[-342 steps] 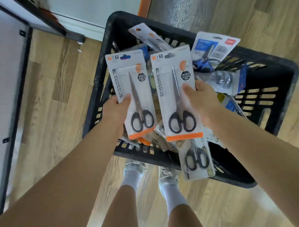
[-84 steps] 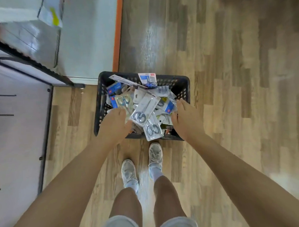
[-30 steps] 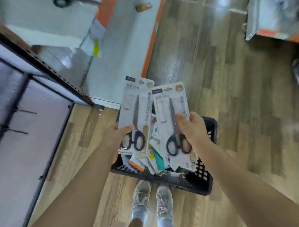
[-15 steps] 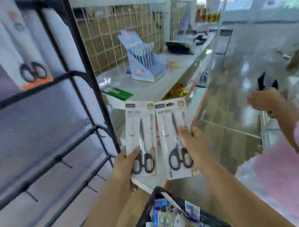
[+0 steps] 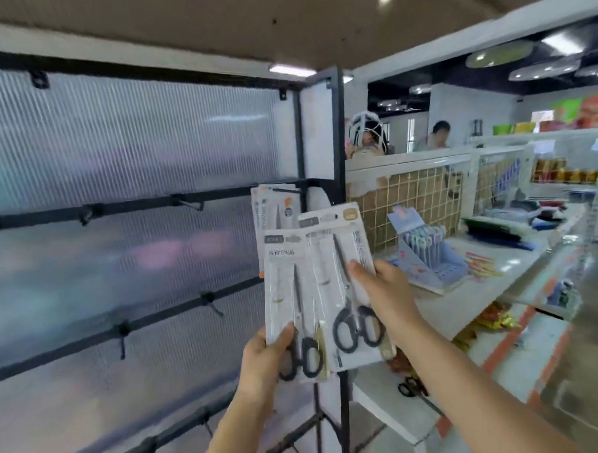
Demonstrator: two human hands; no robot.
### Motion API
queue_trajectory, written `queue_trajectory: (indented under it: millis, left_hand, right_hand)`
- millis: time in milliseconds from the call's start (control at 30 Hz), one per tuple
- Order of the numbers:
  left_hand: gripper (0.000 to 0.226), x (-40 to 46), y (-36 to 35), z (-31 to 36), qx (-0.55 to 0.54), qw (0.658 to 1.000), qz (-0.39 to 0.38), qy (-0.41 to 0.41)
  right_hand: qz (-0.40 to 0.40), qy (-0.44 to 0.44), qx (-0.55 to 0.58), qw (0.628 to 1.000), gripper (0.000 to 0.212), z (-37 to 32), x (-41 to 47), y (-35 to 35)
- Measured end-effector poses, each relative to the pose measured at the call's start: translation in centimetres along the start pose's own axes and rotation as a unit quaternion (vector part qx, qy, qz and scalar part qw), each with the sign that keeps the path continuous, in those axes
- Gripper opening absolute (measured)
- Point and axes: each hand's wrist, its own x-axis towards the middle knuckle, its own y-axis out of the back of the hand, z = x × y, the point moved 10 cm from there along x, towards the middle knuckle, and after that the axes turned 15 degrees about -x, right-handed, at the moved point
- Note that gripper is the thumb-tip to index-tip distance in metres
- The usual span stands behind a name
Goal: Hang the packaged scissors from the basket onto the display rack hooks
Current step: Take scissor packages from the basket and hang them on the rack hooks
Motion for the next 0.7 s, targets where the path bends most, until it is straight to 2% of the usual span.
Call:
queue_trajectory:
  millis: [167,267,433,500,600,700]
  left_hand:
    - [0.021,-0.8,5.2,3.1,-0.016,0.999,0.038,-0.026]
    - [0.016,-1.1,8.4,4.9,-0.019,0.997,0.062,-0.05]
    - [0.006,-1.6,11.6,7.8,-0.037,0.992,0.079,-0.091]
    - [0.007,-1.4,12.6,8.4,-0.031,0.991,0.089,-0.1]
    - [0.019,-1.0,14.0,8.7,-0.029,0.987,0.119,-0.103]
    - [0.022,-0.9,15.0,8.8,-0.039,0.982,0.154,-0.101]
  right_hand:
    - [-0.057,0.045,0.03,0.997,0.03,-6.1,0.7,-4.8]
    - [-0.079,0.082,0.044,0.993,0.011,-8.9,0.4,-7.3]
    - [-0.09,0.095,0.046,0.99,0.01,-10.1,-0.4,-11.0]
    - [-0.091,0.098,0.051,0.99,0.017,-10.3,-0.3,-11.9]
    - [-0.085,0.115,0.047,0.989,0.038,-10.6,0.2,-12.9]
    - [-0.092,0.126,0.04,0.987,0.037,-10.9,0.8,-14.0]
